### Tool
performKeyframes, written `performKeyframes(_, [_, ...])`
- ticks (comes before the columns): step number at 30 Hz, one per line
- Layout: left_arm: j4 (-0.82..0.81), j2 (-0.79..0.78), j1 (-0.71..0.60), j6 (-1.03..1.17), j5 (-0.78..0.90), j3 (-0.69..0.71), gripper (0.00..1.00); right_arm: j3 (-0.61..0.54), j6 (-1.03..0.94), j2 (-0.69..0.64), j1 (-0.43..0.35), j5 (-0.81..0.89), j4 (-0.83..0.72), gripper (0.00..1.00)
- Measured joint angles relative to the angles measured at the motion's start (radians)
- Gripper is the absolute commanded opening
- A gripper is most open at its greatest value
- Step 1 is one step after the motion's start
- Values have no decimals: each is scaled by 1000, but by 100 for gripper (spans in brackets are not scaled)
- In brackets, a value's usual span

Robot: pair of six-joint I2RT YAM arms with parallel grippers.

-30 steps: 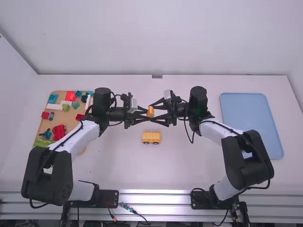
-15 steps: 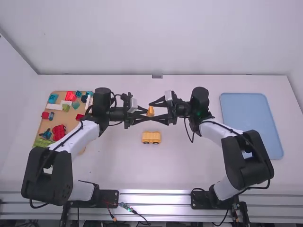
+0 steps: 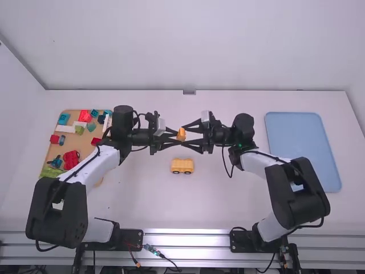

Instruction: Assemble lego blocks to make yellow taxi

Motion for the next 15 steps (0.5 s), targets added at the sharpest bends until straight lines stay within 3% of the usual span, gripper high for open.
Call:
performKeyframes(2, [1, 0, 0, 0, 0, 0, 2, 0, 7, 0, -8, 3, -11, 53])
performKeyframes(15, [1, 0, -2, 0, 0, 0, 2, 0, 11, 0, -1, 9, -13, 44])
